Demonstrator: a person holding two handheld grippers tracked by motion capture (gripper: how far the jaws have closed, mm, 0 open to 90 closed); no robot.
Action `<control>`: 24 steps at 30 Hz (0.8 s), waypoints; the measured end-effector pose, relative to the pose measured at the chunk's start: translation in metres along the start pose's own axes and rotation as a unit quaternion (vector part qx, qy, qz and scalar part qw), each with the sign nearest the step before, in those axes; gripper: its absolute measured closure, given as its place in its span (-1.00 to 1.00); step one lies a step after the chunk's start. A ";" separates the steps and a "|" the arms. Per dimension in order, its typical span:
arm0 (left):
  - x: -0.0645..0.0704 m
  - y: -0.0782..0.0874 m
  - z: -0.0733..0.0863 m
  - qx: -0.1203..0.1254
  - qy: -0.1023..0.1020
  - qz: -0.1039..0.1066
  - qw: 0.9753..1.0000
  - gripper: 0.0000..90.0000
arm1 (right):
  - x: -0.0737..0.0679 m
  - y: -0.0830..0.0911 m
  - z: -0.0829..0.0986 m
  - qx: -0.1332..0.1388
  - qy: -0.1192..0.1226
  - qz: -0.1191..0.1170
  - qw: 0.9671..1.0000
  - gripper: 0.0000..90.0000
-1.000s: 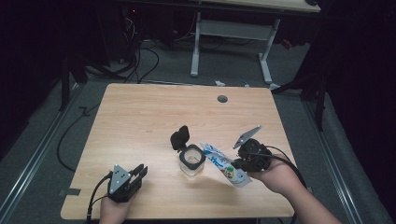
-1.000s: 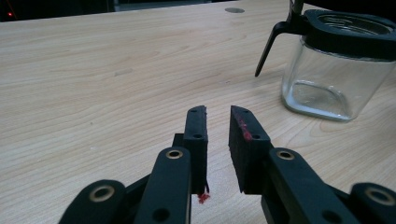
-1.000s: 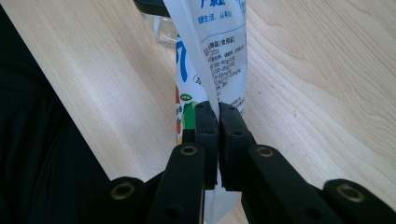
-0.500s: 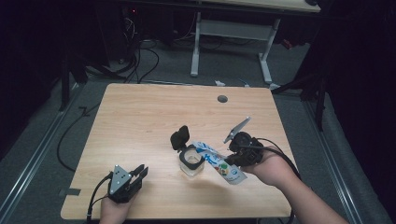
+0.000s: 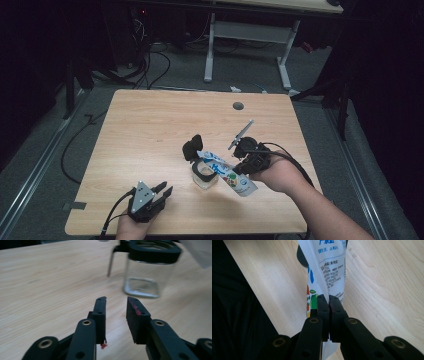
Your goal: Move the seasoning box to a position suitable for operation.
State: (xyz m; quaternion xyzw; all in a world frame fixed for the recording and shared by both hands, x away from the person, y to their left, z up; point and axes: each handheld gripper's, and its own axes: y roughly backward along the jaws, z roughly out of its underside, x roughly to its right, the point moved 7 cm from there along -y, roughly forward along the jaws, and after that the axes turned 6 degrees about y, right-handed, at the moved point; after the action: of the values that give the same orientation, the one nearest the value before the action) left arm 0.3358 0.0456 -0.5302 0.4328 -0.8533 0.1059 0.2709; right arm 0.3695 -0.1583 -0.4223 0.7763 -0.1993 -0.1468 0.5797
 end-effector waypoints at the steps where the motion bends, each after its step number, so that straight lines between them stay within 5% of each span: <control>1: 0.007 -0.002 0.004 -0.004 0.004 0.009 1.000 0.49 | 0.000 0.000 -0.001 0.001 0.003 0.000 1.000 0.98; 7: 0.051 -0.017 0.040 -0.052 -0.031 0.057 0.997 0.21 | -0.003 -0.001 -0.007 0.002 0.003 -0.006 1.000 0.99; 11: 0.070 -0.023 0.055 -0.067 -0.033 0.081 0.994 0.02 | -0.005 -0.002 -0.010 -0.003 0.001 -0.010 1.000 0.99; 24: 0.089 -0.034 0.054 -0.049 0.001 0.102 0.994 -0.18 | -0.002 0.001 -0.011 -0.020 -0.008 -0.008 1.000 0.99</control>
State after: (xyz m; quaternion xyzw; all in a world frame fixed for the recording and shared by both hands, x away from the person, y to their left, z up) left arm 0.3000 -0.0583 -0.5278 0.3292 -0.8970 0.0917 0.2805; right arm 0.3730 -0.1481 -0.4180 0.7649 -0.1950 -0.1617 0.5923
